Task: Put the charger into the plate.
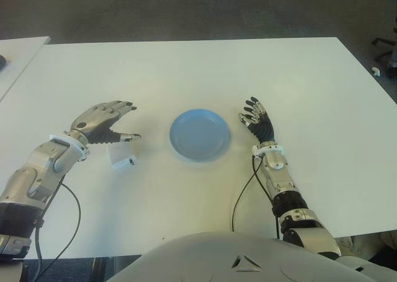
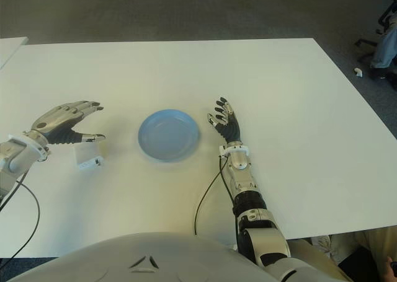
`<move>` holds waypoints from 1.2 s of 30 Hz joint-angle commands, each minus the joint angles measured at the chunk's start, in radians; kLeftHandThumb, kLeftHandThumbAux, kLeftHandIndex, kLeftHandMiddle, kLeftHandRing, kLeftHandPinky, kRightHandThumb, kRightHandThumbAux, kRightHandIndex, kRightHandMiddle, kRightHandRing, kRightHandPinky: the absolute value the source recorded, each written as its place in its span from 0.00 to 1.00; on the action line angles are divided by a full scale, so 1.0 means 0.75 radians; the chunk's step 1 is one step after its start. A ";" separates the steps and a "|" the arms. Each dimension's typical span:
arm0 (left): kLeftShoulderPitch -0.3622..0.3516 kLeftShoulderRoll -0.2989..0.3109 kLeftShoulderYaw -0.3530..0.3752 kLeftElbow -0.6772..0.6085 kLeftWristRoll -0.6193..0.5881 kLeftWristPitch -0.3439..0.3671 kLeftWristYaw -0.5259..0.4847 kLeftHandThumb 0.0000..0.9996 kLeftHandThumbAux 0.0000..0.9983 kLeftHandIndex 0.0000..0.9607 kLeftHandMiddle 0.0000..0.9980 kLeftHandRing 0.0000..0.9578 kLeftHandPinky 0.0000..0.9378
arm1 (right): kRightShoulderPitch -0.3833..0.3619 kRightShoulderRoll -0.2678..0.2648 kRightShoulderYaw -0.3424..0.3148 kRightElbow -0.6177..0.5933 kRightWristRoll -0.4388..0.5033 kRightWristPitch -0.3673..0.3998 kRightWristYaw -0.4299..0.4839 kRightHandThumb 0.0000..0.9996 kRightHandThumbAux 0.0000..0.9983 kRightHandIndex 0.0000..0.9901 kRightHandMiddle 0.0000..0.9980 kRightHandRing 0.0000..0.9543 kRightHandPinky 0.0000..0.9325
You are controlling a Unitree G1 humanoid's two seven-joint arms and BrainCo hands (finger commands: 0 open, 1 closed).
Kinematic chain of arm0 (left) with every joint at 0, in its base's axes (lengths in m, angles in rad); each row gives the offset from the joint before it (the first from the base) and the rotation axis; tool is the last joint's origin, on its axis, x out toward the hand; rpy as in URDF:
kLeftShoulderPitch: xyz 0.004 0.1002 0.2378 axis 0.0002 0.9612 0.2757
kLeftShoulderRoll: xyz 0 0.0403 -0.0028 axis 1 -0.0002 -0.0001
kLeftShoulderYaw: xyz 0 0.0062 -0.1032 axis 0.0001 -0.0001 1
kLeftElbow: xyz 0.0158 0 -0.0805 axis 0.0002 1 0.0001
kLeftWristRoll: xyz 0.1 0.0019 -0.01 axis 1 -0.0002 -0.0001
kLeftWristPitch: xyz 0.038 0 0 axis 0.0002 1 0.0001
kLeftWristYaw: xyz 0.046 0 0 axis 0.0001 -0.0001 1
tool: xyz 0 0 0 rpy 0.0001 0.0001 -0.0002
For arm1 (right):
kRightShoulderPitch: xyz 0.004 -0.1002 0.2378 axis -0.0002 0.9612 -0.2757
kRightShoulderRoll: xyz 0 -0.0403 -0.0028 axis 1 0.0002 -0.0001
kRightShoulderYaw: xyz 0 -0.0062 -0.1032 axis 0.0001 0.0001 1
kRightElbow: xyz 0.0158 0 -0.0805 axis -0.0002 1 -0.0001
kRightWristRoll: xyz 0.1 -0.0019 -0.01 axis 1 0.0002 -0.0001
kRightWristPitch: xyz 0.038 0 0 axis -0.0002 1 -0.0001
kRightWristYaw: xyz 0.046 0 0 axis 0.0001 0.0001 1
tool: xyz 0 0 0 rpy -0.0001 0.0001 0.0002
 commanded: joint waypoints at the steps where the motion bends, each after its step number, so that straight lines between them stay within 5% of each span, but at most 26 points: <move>1: 0.020 -0.001 -0.007 -0.008 0.018 0.003 0.009 0.33 0.19 0.00 0.00 0.00 0.06 | 0.046 -0.004 0.004 0.032 0.001 0.068 0.006 0.53 0.72 0.04 0.16 0.18 0.23; 36: 0.006 -0.001 -0.009 0.009 0.018 -0.002 0.007 0.33 0.19 0.00 0.00 0.00 0.06 | 0.025 0.001 0.001 0.065 0.000 0.053 -0.004 0.53 0.73 0.03 0.16 0.17 0.21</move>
